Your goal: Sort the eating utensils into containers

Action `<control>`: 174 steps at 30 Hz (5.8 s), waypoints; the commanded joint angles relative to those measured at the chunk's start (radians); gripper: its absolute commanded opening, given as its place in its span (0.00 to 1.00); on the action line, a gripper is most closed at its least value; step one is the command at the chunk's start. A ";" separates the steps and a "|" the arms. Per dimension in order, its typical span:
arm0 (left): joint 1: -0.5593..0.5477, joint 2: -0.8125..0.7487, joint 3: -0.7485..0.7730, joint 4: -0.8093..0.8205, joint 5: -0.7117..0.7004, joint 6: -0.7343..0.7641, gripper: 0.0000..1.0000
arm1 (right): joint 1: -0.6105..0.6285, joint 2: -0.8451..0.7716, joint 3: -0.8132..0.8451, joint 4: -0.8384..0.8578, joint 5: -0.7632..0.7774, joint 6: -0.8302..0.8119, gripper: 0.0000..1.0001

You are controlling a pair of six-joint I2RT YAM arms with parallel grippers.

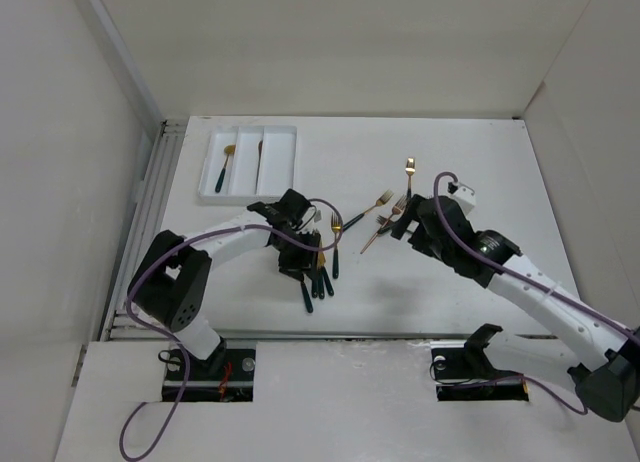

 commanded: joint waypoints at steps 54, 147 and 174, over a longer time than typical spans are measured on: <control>0.118 0.022 0.158 -0.042 -0.066 0.193 0.00 | 0.011 -0.206 -0.042 0.028 0.215 -0.064 0.95; 0.524 0.208 0.963 -0.050 -0.631 0.474 1.00 | -0.472 1.079 0.803 0.045 -0.270 -0.564 0.53; 0.506 0.228 0.963 -0.100 -0.274 0.511 0.86 | -0.472 1.107 0.794 0.034 -0.106 -0.503 0.00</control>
